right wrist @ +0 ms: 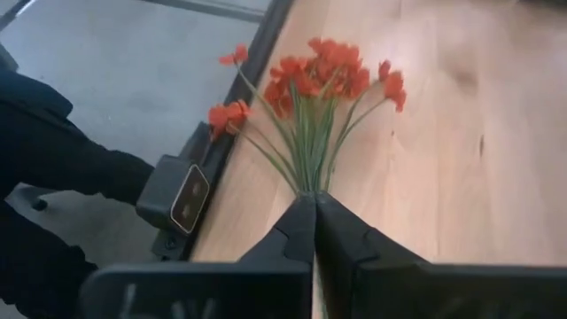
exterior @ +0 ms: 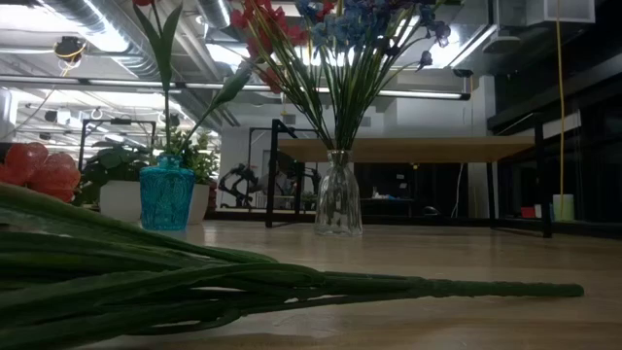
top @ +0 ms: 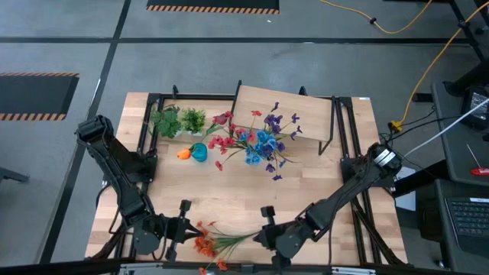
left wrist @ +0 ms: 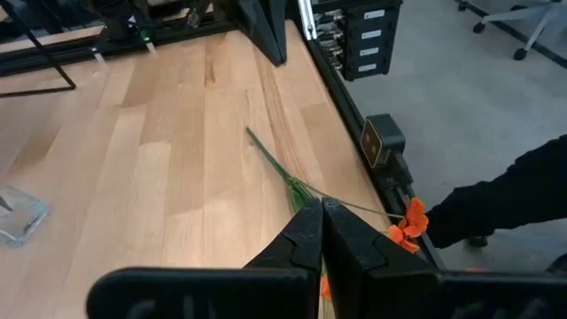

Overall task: Pick and place flowers into a vace then onto a shelf
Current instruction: Put the orange flowers into the blue vase

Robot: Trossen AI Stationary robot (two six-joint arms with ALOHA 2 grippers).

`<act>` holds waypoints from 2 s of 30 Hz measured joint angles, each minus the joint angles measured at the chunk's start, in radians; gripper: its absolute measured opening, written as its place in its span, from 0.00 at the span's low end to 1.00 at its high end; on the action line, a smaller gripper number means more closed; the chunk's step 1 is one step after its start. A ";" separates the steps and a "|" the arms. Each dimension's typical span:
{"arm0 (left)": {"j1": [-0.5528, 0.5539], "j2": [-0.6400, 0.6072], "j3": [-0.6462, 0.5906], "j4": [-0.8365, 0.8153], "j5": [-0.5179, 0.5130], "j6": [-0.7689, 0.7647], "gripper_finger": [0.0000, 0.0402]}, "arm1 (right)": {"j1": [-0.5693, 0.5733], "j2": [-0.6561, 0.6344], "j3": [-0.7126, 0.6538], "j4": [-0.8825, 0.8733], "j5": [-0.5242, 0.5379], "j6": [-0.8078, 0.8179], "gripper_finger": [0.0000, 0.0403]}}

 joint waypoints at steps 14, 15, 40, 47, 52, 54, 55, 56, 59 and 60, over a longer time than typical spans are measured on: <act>0.002 0.002 0.000 -0.001 -0.012 0.000 0.01 | -0.024 0.112 0.001 0.018 -0.015 0.067 0.29; 0.002 0.002 0.000 -0.001 -0.012 0.000 0.01 | -0.027 0.118 0.001 0.018 -0.017 0.069 0.31; 0.002 0.002 0.000 -0.003 -0.012 0.043 0.01 | -0.048 0.280 0.001 0.001 -0.022 0.170 0.41; 0.002 0.002 0.000 -0.003 -0.012 0.044 0.01 | -0.056 0.280 0.002 -0.005 -0.049 0.177 0.31; 0.002 0.002 0.000 -0.003 -0.012 0.044 0.01 | -0.084 0.276 0.005 -0.040 -0.129 0.247 0.13; 0.002 0.002 0.000 -0.003 -0.012 0.044 0.01 | -0.088 0.276 0.005 -0.051 -0.131 0.249 0.05; 0.002 0.002 0.000 -0.003 -0.012 0.043 0.01 | -0.090 0.276 0.005 -0.050 -0.130 0.248 0.03; 0.002 0.002 0.000 -0.003 -0.012 0.043 0.01 | -0.090 0.277 0.004 -0.049 -0.129 0.248 0.03; 0.002 0.002 0.000 -0.003 -0.012 0.043 0.01 | -0.092 0.276 0.004 -0.045 -0.132 0.249 0.04; 0.002 0.002 0.000 -0.003 -0.012 0.044 0.01 | -0.092 0.275 0.004 -0.044 -0.132 0.248 0.04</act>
